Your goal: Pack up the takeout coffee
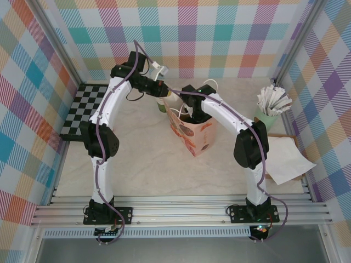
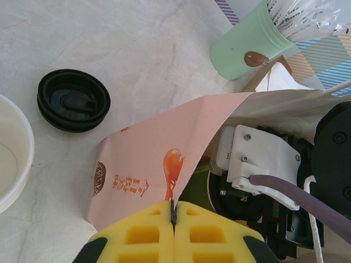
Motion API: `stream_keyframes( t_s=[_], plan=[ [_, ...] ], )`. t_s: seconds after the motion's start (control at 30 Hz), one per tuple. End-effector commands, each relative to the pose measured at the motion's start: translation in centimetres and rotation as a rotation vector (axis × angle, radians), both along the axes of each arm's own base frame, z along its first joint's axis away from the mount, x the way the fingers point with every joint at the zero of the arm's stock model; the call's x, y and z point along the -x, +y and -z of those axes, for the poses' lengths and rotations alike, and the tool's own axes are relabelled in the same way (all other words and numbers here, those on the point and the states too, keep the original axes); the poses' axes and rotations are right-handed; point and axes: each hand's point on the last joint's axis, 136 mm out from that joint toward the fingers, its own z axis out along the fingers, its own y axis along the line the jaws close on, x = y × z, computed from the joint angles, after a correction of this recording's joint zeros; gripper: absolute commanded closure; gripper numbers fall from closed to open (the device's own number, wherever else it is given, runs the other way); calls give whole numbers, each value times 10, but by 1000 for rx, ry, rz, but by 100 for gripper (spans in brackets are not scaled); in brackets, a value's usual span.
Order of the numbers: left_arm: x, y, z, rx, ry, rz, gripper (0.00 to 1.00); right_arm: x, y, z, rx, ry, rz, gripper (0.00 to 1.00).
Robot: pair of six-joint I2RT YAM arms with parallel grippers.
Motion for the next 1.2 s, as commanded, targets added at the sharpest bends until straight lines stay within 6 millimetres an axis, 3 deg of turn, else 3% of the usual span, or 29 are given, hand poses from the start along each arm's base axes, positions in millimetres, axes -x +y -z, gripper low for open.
stream_keyframes(
  t_s=[0.0,0.63,1.17],
  plan=[
    [-8,4,5,-19,-7,-16,100,-1,-4,-9,-7,-23,-15,94],
    [-9,3,7,-16,-2,-15,100,-7,-2,-9,-16,-51,-20,94],
    [-11,2,5,-12,-6,-20,100,4,-10,33,13,59,-8,94]
  ],
)
